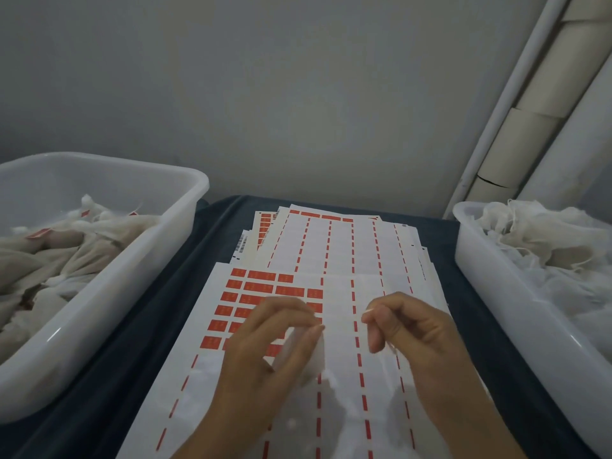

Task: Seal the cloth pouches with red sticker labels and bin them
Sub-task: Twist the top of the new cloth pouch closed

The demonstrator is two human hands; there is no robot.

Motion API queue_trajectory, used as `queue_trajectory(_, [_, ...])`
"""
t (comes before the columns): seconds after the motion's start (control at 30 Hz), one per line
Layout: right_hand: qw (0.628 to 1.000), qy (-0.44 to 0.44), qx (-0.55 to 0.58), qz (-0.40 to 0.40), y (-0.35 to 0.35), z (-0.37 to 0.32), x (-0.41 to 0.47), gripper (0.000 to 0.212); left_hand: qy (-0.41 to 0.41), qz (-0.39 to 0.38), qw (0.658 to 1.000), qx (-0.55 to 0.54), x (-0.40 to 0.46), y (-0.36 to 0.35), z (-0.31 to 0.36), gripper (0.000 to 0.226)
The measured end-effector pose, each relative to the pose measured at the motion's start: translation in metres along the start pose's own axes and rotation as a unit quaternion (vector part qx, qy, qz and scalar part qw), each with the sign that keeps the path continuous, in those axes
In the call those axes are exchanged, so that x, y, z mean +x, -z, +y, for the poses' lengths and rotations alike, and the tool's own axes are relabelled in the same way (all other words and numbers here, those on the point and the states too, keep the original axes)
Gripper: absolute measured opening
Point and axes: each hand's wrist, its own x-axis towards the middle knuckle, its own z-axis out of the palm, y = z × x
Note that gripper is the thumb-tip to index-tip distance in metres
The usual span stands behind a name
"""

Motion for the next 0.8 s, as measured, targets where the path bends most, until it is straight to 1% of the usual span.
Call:
queue_trajectory(0.03, [0.999, -0.01, 0.026, 0.016, -0.001, 0.0, 0.0, 0.021, 0.011, 0.005, 1.0, -0.007, 0.001, 0.0, 0.0, 0.006])
queue_trajectory(0.1, [0.997, -0.029, 0.062, 0.029, -0.006, 0.002, -0.002, 0.025, 0.014, 0.006, 1.0, 0.013, 0.003, -0.001, -0.002, 0.005])
queue_trajectory(0.17, [0.997, -0.034, 0.056, 0.028, -0.012, 0.004, -0.001, 0.024, 0.03, -0.007, 0.999, 0.034, 0.003, -0.003, -0.004, 0.008])
queue_trajectory(0.23, [0.998, -0.037, 0.051, 0.008, -0.017, 0.004, -0.001, 0.022, 0.046, -0.002, 0.998, 0.047, -0.002, -0.002, -0.003, 0.015])
queue_trajectory(0.27, [0.998, -0.037, 0.056, -0.003, -0.019, 0.003, -0.001, 0.021, 0.052, -0.005, 0.998, 0.038, -0.004, -0.001, -0.002, 0.019])
queue_trajectory(0.3, [0.997, -0.034, 0.061, -0.011, -0.019, 0.002, -0.002, 0.02, 0.068, -0.017, 0.998, 0.009, -0.005, 0.0, -0.001, 0.028])
queue_trajectory(0.33, [0.997, -0.031, 0.066, -0.015, -0.019, 0.001, -0.002, 0.019, 0.111, -0.05, 0.992, -0.041, -0.004, 0.0, 0.003, 0.045])
queue_trajectory(0.37, [0.997, -0.027, 0.072, -0.02, -0.019, 0.0, -0.003, 0.018, 0.172, -0.11, 0.975, -0.092, -0.002, -0.001, 0.007, 0.055])
queue_trajectory(0.4, [0.996, -0.022, 0.076, -0.032, -0.02, -0.001, -0.003, 0.018, 0.236, -0.173, 0.947, -0.135, 0.0, -0.002, 0.009, 0.056])
queue_trajectory(0.43, [0.995, -0.015, 0.078, -0.054, -0.021, -0.002, -0.004, 0.018, 0.297, -0.211, 0.913, -0.182, 0.002, -0.003, 0.009, 0.055])
queue_trajectory(0.47, [0.994, -0.005, 0.075, -0.083, -0.023, -0.003, -0.005, 0.017, 0.346, -0.218, 0.883, -0.231, 0.004, -0.003, 0.007, 0.054])
queue_trajectory(0.53, [0.989, 0.011, 0.049, -0.136, -0.029, -0.003, -0.008, 0.013, 0.4, -0.179, 0.84, -0.319, 0.008, 0.0, -0.002, 0.046])
queue_trajectory(0.6, [0.986, 0.009, -0.001, -0.167, -0.031, 0.0, -0.009, 0.01, 0.424, -0.149, 0.811, -0.374, 0.009, 0.004, -0.009, 0.044])
queue_trajectory(0.63, [0.984, 0.003, -0.025, -0.174, -0.031, 0.002, -0.009, 0.01, 0.435, -0.124, 0.796, -0.402, 0.01, 0.007, -0.012, 0.045])
queue_trajectory(0.67, [0.983, -0.002, -0.045, -0.178, -0.03, 0.005, -0.008, 0.01, 0.444, -0.094, 0.773, -0.443, 0.01, 0.01, -0.015, 0.043])
queue_trajectory(0.73, [0.98, -0.01, -0.079, -0.184, -0.028, 0.009, -0.008, 0.01, 0.456, -0.042, 0.715, -0.527, 0.013, 0.016, -0.017, 0.032])
queue_trajectory(0.77, [0.979, -0.015, -0.088, -0.181, -0.027, 0.011, -0.007, 0.01, 0.457, -0.027, 0.695, -0.554, 0.014, 0.019, -0.016, 0.027])
queue_trajectory(0.8, [0.981, -0.023, -0.09, -0.168, -0.024, 0.013, -0.005, 0.011, 0.448, -0.022, 0.691, -0.567, 0.014, 0.023, -0.017, 0.024])
